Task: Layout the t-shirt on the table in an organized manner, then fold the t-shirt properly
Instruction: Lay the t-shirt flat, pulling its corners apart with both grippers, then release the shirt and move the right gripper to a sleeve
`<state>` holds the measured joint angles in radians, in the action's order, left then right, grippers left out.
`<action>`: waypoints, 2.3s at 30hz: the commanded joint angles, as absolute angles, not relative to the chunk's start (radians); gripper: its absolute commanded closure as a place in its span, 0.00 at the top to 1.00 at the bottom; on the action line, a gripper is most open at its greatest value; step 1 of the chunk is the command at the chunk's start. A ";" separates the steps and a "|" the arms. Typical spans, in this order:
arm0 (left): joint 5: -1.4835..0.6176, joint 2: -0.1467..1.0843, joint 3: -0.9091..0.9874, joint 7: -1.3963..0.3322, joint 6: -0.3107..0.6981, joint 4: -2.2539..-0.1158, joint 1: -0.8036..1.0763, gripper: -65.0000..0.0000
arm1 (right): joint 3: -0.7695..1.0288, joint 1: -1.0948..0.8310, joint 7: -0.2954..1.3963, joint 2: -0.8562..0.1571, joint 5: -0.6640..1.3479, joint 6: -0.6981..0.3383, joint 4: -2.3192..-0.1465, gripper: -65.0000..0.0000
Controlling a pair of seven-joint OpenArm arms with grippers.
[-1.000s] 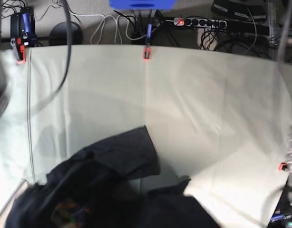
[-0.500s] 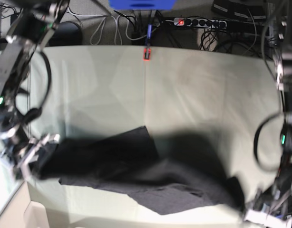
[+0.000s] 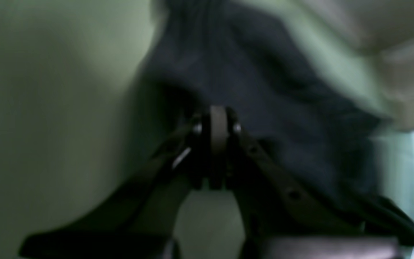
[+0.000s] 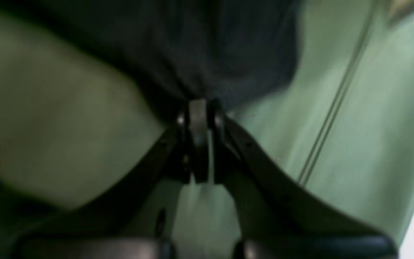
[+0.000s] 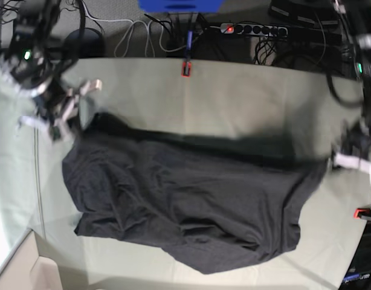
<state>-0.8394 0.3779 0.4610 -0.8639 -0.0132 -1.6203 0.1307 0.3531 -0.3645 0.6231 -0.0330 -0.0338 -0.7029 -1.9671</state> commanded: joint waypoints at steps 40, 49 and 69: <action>-0.846 0.384 0.618 -0.839 0.004 -1.534 0.387 0.12 | 0.314 -0.834 0.338 -0.087 -0.019 -0.698 -1.934 0.06; -0.845 0.384 0.622 -0.839 0.004 -1.538 0.397 0.63 | 0.361 -0.803 0.337 -0.090 -0.018 -0.698 -1.939 0.42; -0.843 0.262 0.874 -0.837 0.004 -1.538 0.395 0.65 | 0.335 0.315 0.519 -0.185 -0.021 -0.698 -1.268 0.66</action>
<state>-0.8371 0.2443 0.8658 -0.8474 0.0032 -1.5211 0.3889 0.3328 0.3065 0.5385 -0.1726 -0.0284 -0.6987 -1.2396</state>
